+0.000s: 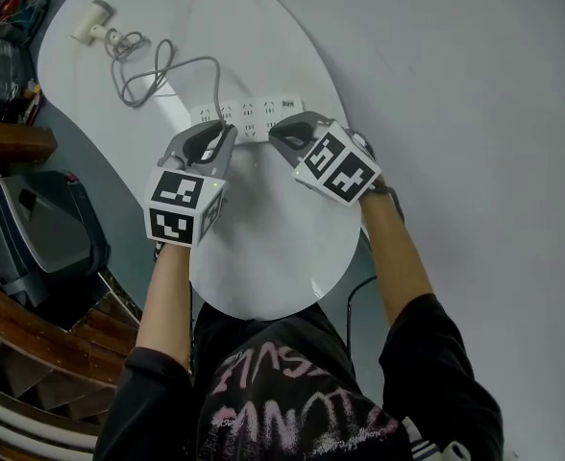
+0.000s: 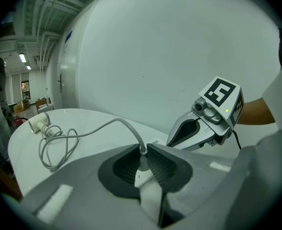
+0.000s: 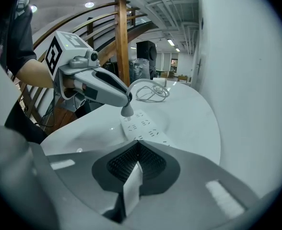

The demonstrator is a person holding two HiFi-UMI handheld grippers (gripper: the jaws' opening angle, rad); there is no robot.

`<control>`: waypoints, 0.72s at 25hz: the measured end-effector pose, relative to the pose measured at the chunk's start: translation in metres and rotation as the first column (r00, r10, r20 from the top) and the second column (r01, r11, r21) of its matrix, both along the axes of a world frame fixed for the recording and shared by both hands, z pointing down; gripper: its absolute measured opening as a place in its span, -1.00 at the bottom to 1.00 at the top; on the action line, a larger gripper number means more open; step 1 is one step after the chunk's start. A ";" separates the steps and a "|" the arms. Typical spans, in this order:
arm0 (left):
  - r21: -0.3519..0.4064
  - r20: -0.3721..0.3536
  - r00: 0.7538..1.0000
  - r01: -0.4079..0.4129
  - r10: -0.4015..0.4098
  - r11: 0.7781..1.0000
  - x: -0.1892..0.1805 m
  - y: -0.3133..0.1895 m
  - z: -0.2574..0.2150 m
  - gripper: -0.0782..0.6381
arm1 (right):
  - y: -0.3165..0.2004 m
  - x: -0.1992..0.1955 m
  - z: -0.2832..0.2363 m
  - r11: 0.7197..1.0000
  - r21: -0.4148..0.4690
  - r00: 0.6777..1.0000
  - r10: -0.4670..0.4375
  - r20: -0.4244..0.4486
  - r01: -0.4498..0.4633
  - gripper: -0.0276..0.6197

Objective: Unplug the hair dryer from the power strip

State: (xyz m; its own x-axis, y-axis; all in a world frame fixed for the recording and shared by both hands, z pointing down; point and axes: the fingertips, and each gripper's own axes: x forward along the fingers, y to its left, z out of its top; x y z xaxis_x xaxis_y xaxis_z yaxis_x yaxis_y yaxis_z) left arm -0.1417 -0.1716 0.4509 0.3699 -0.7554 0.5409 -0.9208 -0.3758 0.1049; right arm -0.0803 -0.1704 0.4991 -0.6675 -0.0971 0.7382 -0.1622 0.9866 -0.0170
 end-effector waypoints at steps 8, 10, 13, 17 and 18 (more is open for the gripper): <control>0.062 -0.041 0.998 0.052 -0.050 0.997 -0.001 0.017 -0.019 -0.63 | 0.007 0.006 -0.040 0.981 0.099 0.973 0.145 0.181 -0.165 -0.83; 0.083 -0.046 0.997 0.066 -0.062 0.994 -0.002 0.022 -0.026 -0.62 | 0.014 0.005 -0.052 0.979 0.116 0.964 0.139 0.225 -0.168 -0.83; 0.110 -0.057 0.995 0.085 -0.079 0.990 -0.003 0.031 -0.035 -0.63 | 0.025 0.006 -0.067 0.972 0.143 0.953 0.140 0.270 -0.184 -0.83; 0.144 -0.048 0.994 0.102 -0.096 0.984 -0.005 0.043 -0.046 -0.62 | 0.033 0.011 -0.082 0.957 0.184 0.940 0.160 0.302 -0.223 -0.83; 0.151 -0.048 0.994 0.107 -0.101 0.983 -0.005 0.046 -0.049 -0.62 | 0.034 0.012 -0.086 0.954 0.193 0.936 0.165 0.310 -0.231 -0.83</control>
